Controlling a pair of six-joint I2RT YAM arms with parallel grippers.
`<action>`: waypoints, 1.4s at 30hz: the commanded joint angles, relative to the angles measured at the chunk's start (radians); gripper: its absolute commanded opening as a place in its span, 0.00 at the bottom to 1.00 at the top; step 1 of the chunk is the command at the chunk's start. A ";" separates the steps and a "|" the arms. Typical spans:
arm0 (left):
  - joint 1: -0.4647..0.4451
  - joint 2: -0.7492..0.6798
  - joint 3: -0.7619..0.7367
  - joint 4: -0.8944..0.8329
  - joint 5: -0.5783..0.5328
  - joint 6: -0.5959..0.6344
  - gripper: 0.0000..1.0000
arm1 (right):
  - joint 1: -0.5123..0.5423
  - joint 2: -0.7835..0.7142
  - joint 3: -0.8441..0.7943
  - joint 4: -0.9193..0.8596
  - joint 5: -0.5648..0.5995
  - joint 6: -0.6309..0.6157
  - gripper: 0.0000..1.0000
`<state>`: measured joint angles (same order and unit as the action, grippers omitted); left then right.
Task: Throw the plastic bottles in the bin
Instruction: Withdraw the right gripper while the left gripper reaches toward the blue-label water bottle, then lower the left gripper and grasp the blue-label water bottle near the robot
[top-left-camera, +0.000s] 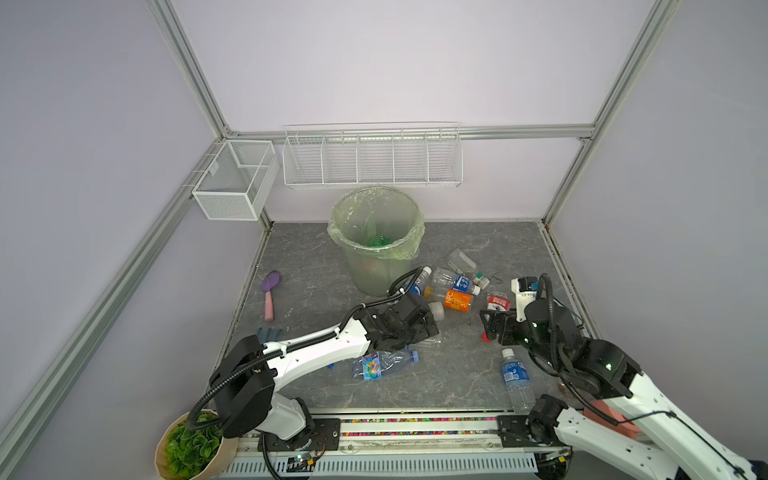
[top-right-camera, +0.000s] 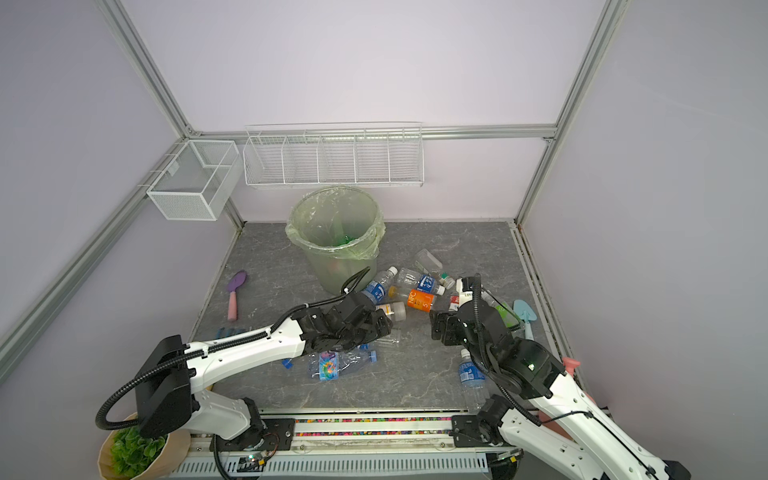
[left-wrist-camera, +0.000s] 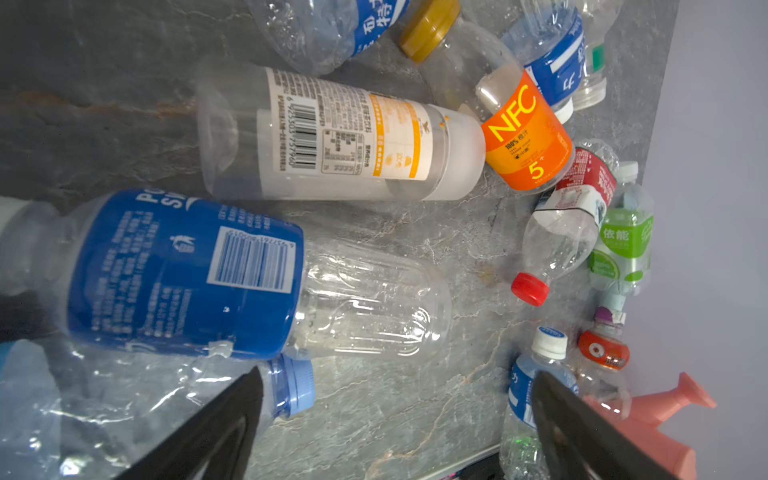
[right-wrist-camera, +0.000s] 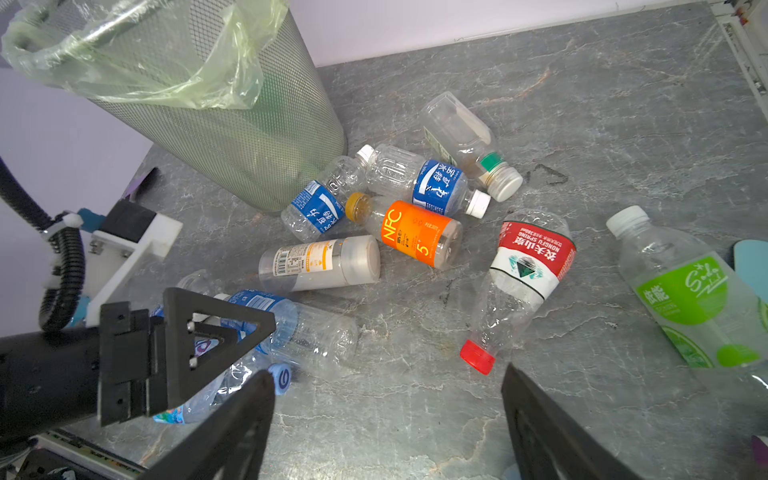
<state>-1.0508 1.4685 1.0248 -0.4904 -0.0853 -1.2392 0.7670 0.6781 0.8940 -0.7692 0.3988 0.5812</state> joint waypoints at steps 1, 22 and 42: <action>-0.017 0.008 0.037 -0.024 -0.065 -0.181 1.00 | -0.012 -0.043 0.007 -0.055 0.048 0.040 0.88; -0.040 0.101 0.072 -0.060 -0.098 -0.456 1.00 | -0.046 -0.101 -0.009 -0.083 0.051 0.047 0.88; 0.026 0.180 0.060 -0.027 -0.053 -0.451 0.97 | -0.063 -0.096 -0.065 -0.065 0.041 0.049 0.88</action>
<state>-1.0290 1.6257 1.1004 -0.5209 -0.1452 -1.6714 0.7128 0.5846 0.8471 -0.8486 0.4446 0.6174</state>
